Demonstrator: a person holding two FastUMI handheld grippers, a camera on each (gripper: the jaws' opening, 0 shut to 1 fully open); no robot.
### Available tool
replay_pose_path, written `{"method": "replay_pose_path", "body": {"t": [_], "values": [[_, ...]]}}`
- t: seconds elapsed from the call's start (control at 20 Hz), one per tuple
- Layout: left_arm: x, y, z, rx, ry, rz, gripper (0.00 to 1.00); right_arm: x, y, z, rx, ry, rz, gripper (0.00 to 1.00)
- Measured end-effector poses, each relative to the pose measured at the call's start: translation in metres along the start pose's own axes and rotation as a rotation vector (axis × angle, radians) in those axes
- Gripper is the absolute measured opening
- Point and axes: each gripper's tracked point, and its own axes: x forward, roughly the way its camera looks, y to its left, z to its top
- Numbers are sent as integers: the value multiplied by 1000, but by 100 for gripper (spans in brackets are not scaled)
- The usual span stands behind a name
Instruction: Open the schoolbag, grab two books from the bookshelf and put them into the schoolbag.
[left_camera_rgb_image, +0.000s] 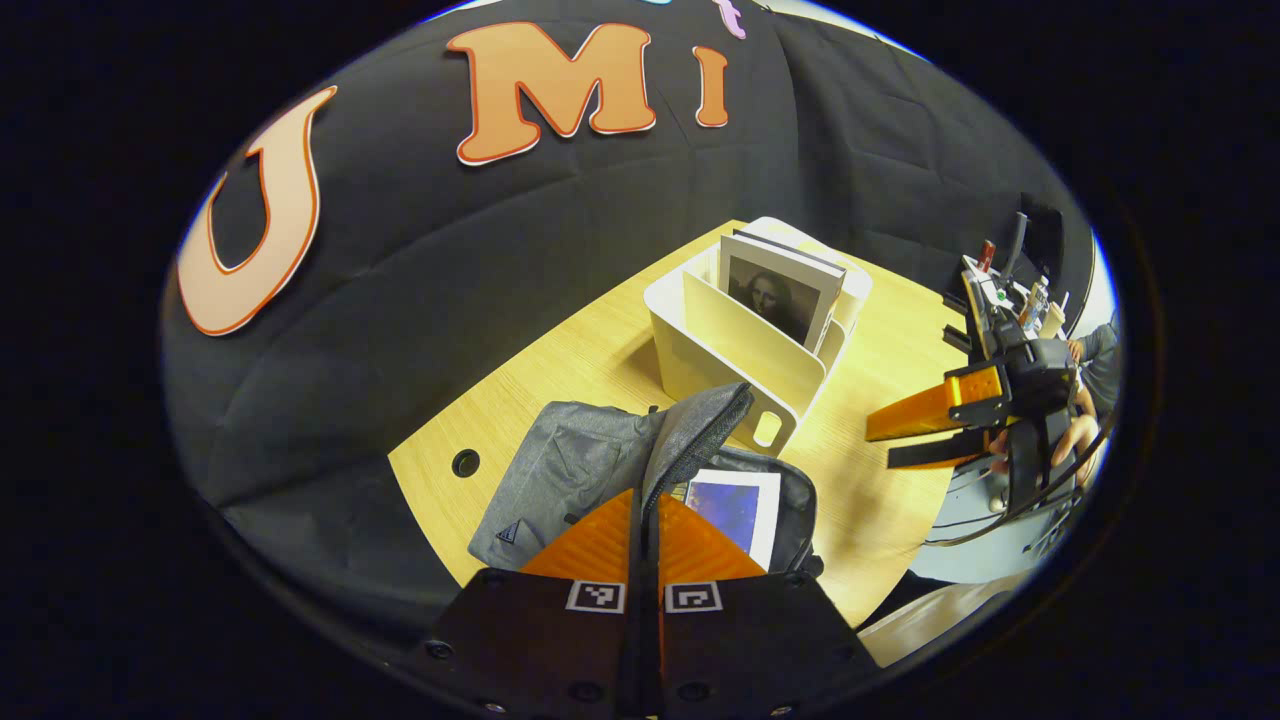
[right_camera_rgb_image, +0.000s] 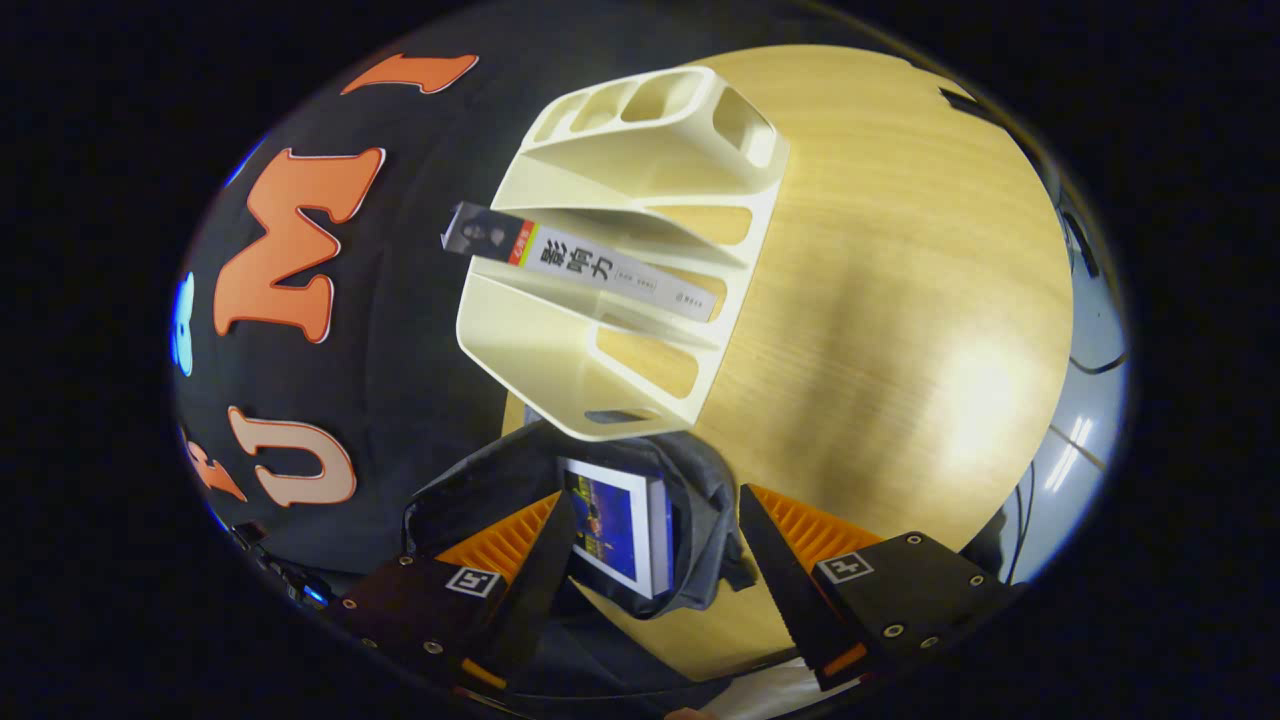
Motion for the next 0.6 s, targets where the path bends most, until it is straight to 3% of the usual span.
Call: {"method": "replay_pose_path", "body": {"t": [0.3,0.6], "values": [[1,2,-7,-63,-20,-4,1,-49,39,85,-202,-106,-67,98],[3,3,-11,-154,-32,6,1,-52,115,147,-578,-158,-171,98]]}}
